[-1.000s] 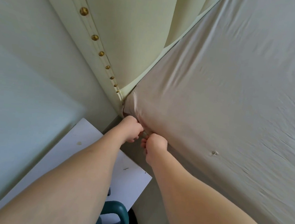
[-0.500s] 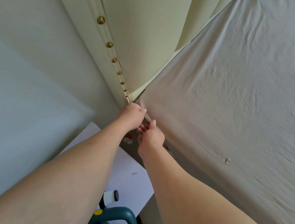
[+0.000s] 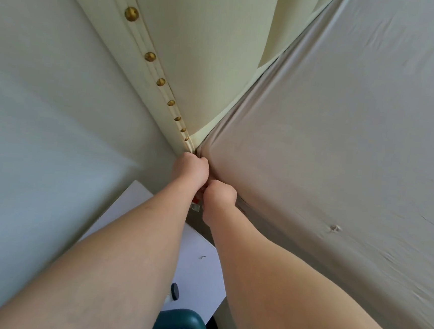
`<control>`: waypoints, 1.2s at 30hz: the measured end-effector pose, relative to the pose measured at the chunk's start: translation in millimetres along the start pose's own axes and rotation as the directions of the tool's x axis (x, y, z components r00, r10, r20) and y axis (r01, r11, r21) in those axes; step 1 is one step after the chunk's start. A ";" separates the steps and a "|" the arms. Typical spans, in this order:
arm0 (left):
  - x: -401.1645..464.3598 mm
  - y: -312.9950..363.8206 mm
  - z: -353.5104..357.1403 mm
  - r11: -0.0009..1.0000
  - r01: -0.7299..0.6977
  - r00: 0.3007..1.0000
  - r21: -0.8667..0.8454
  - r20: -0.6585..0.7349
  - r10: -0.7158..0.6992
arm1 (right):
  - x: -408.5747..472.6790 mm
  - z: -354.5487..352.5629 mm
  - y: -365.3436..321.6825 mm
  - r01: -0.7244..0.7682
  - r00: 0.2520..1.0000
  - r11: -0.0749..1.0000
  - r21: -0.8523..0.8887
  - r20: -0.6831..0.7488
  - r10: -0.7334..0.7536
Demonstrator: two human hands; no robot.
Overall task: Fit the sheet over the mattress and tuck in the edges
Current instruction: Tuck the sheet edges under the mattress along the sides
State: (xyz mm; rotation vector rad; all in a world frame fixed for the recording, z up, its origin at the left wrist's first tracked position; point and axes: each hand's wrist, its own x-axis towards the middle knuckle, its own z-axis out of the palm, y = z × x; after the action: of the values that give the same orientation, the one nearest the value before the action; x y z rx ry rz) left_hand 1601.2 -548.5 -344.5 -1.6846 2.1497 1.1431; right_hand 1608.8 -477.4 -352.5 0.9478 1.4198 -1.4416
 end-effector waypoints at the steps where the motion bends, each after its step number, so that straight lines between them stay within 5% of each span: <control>1: 0.0 1.7 -2.0 0.997 0.038 0.999 -0.066 0.010 -0.038 | 1.4 -3.0 -0.8 -0.021 1.000 1.000 0.001 -0.005 0.021; 4: -4.5 7.1 -7.0 0.975 0.109 0.994 -0.194 0.050 -0.101 | -9.1 -8.2 -7.9 -0.062 0.998 0.996 0.067 0.023 0.061; 9: -15.3 19.9 -4.0 0.914 0.179 0.984 -0.365 0.080 -0.161 | -33.3 -35.2 -19.1 -0.117 0.970 0.986 -0.121 0.198 0.140; 11: -31.9 32.9 -3.1 0.944 0.160 0.987 -0.289 0.072 -0.145 | -43.5 -57.3 -35.6 -0.091 0.963 0.960 -0.266 0.223 0.153; 14: -64.2 59.2 -7.2 0.996 0.060 0.996 0.065 0.057 -0.063 | -59.8 -83.4 -61.7 -0.053 0.954 0.922 -0.385 0.254 0.161; 17: -108.7 103.7 -8.4 0.915 -0.100 0.988 0.391 0.148 0.044 | -83.9 -102.8 -90.9 0.010 0.970 0.925 -0.381 0.226 0.083; 21: -167.9 167.9 -4.3 0.921 -0.208 0.959 0.330 0.256 0.124 | -127.2 -142.5 -139.3 0.124 0.981 0.889 -0.442 0.187 -0.043; 24: -221.3 215.9 -12.7 0.962 -0.231 0.911 0.146 0.381 0.161 | -174.8 -183.9 -185.7 0.242 0.966 0.839 -0.487 0.206 -0.159; 28: -295.5 279.0 -36.9 0.916 -0.386 0.815 0.109 0.506 0.283 | -251.5 -238.0 -241.9 0.394 0.919 0.742 -0.543 0.236 -0.315; 36: -452.4 395.2 -77.6 0.670 -0.735 0.613 0.100 0.520 0.595 | -426.0 -347.0 -317.7 0.536 0.805 0.600 -0.594 0.145 -0.576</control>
State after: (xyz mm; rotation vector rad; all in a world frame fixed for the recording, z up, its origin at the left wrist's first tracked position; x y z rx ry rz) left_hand 1428.1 -235.8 144.4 -0.3598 2.5074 1.1054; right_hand 1427.3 -112.2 133.8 0.1052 2.1830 -1.2091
